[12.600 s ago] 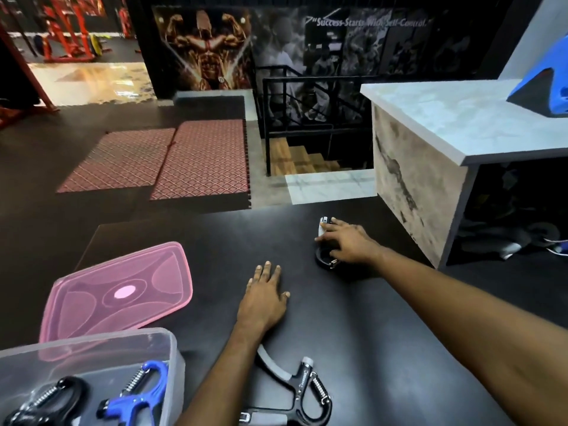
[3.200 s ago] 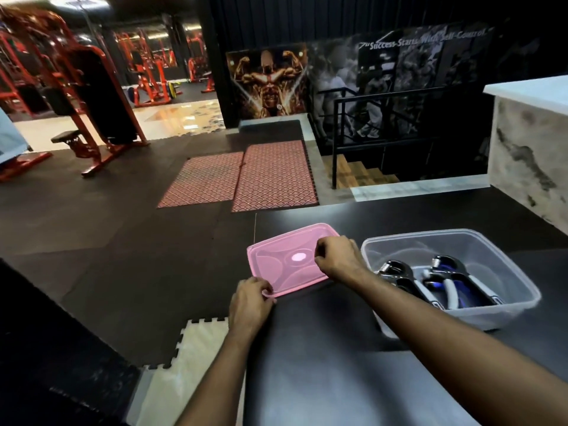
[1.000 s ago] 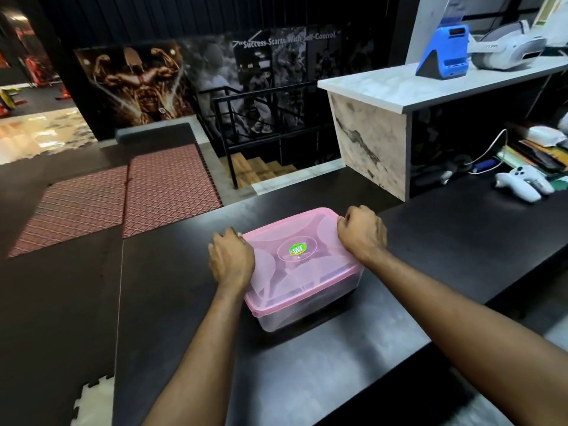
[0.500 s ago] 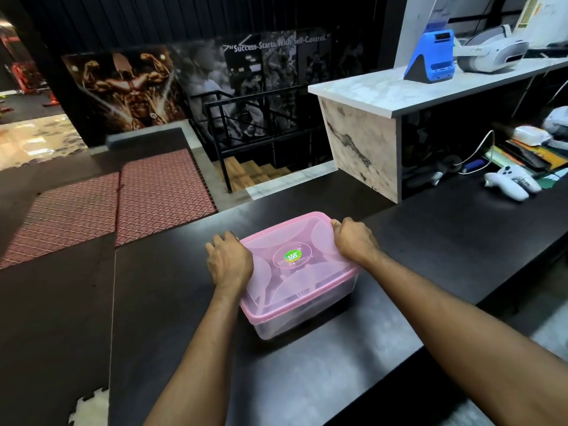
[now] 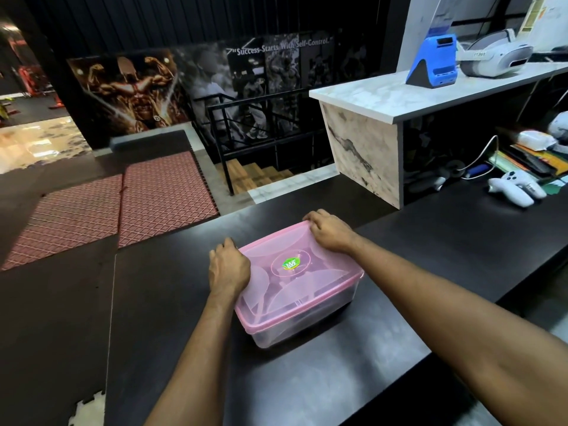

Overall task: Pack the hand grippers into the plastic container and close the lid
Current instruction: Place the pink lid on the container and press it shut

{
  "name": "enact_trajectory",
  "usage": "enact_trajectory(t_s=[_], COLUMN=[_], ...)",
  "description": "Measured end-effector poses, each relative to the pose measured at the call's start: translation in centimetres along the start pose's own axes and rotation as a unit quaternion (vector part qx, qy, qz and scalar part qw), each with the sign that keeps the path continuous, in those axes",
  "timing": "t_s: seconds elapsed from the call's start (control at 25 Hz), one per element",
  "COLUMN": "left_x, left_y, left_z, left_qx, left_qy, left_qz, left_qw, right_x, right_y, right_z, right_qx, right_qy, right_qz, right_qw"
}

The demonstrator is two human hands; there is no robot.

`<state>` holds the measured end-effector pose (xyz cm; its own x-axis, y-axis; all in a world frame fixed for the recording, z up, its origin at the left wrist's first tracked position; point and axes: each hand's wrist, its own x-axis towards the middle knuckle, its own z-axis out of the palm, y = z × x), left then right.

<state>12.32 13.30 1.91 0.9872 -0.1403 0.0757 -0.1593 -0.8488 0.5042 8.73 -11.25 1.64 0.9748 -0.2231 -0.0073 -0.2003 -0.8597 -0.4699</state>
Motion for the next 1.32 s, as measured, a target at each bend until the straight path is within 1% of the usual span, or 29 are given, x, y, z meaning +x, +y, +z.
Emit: enact_trajectory(t_s=[0.16,0.28,0.48,0.72,0.84,1.08,1.32], left_x=[0.1,0.2,0.6,1.0,1.1,1.0,1.2], left_y=[-0.1,0.0,-0.2,-0.4,-0.5,-0.4,-0.5], left_z=[0.2,0.3,0.4,0.6,0.7,0.8,0.8], left_qx=[0.03,0.035,0.025,0.024,0.024,0.017,0.0], left_qy=[-0.003,-0.004,-0.004,0.002,0.0,0.003,0.007], left_qz=[0.017,0.015,0.018,0.025,0.024,0.024,0.023], left_qw=[0.999,0.999,1.0,0.999,0.999,1.0,1.0], right_x=[2.0,2.6,2.9,3.1,3.3,3.2,3.2], right_y=[-0.7,-0.4,0.2,0.4,0.3,0.4,0.3], right_z=[0.2,0.3,0.3,0.7,0.7,0.6,0.6], right_qx=[-0.011,-0.019,-0.034,-0.042,-0.049,-0.038,-0.051], right_qy=[-0.01,-0.009,-0.01,0.004,-0.002,-0.004,-0.011], right_qz=[0.029,0.027,0.019,0.029,0.04,0.033,0.038], right_qw=[0.999,0.999,0.999,0.999,0.998,0.999,0.998])
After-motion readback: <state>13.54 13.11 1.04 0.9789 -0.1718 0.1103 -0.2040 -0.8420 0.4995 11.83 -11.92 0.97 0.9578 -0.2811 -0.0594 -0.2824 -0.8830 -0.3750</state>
